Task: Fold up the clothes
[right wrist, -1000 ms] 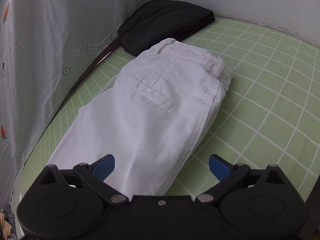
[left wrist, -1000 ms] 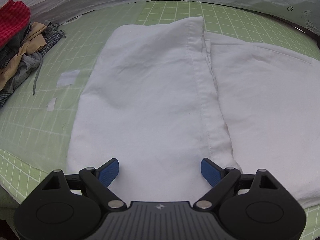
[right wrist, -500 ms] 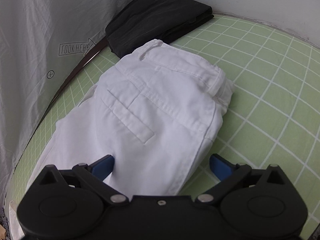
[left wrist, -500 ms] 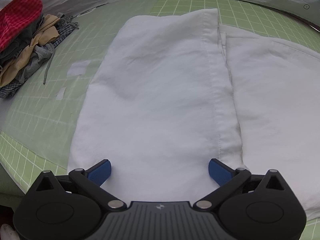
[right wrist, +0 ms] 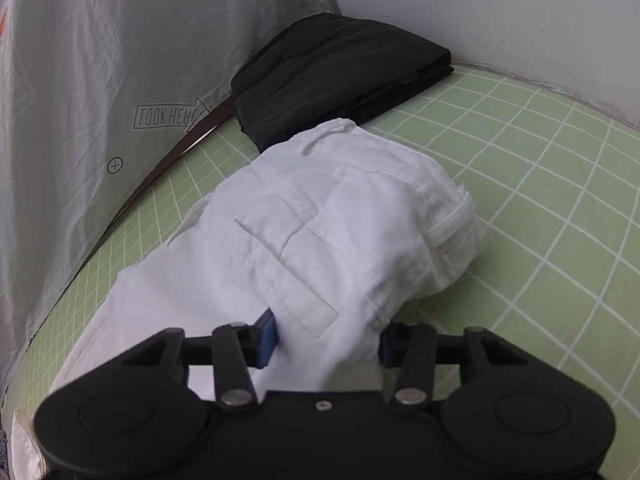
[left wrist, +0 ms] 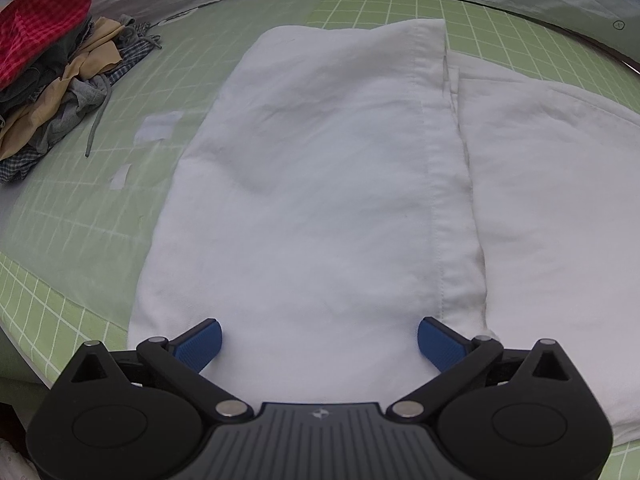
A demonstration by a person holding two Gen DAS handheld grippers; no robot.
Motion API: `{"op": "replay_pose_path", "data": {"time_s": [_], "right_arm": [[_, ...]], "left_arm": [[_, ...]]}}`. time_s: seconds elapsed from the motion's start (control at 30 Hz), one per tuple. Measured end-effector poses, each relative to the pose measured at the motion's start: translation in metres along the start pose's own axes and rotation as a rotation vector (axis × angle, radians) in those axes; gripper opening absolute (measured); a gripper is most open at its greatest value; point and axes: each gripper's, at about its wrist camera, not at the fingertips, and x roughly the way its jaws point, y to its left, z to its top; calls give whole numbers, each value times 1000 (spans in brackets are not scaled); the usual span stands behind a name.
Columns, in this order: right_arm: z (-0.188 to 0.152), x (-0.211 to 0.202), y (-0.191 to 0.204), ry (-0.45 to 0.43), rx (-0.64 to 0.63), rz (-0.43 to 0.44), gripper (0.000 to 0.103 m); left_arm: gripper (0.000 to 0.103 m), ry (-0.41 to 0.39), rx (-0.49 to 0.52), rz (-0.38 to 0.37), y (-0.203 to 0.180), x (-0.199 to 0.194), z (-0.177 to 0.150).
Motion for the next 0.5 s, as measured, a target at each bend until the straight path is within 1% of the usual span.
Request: {"op": "replay_pose_path", "data": {"time_s": [0.03,0.13,0.23,0.37,0.5], "right_arm": [[0,-3,4,-11,-23,2,28],[1,-16,22,-53,-103,-12,24],[2,-30,39,-99,-177,-20,23],[3,-50,66,-157,-275,-8,23],[-8,-66,103,-214,-421,7,23]], "left_arm": [[103,-1,0,-2,1,0,0],[103,-7,-3,-13,3,0,-1],[103,-8,1,-38,6,1,-2],[103,2,25,-75,10,-1,0],[103,12,46,-128,19,-5,5]]}}
